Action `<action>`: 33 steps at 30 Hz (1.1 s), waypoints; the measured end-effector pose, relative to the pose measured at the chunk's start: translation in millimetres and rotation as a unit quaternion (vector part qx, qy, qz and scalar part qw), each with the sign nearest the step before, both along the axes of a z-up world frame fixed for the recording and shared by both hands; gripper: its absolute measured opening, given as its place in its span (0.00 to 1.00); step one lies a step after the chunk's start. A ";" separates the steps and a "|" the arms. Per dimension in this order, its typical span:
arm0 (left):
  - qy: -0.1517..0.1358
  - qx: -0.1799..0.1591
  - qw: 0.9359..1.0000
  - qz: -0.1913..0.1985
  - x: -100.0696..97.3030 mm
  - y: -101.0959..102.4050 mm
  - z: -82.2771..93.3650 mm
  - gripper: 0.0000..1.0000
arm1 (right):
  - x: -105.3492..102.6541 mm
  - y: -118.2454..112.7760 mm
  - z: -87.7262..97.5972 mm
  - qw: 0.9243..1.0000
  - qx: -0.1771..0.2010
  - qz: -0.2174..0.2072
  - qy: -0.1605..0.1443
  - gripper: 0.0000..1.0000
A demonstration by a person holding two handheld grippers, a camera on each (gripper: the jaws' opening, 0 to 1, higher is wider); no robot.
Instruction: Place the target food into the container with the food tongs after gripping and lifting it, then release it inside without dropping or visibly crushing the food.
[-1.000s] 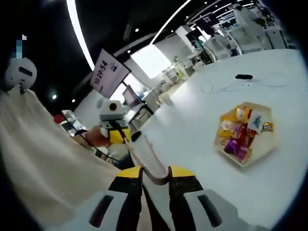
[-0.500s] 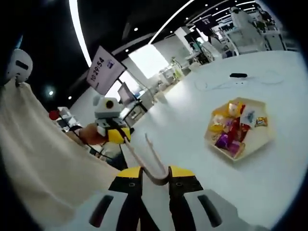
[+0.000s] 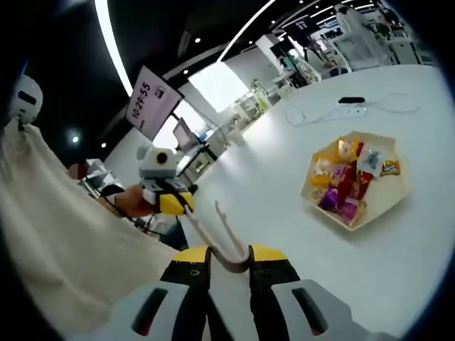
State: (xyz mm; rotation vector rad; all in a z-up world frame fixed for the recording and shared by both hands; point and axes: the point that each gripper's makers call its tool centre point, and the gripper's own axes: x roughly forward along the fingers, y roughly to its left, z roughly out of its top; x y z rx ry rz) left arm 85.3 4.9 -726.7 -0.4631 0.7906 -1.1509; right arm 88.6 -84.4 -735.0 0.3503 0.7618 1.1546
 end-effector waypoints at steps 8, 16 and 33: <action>0.011 -0.002 1.000 0.012 5.1 -0.8 -5.3 0.04 | 1.2 -1.9 -3.8 1.000 0.008 -0.016 -0.013 0.19; 0.014 0.002 1.000 0.003 0.4 -5.6 -10.3 0.04 | -3.1 -5.2 -6.6 1.000 0.006 -0.015 -0.015 0.19; 0.033 0.002 0.999 0.017 2.7 -9.8 -25.8 0.04 | -2.0 -11.6 -18.9 0.999 0.004 -0.032 -0.001 0.19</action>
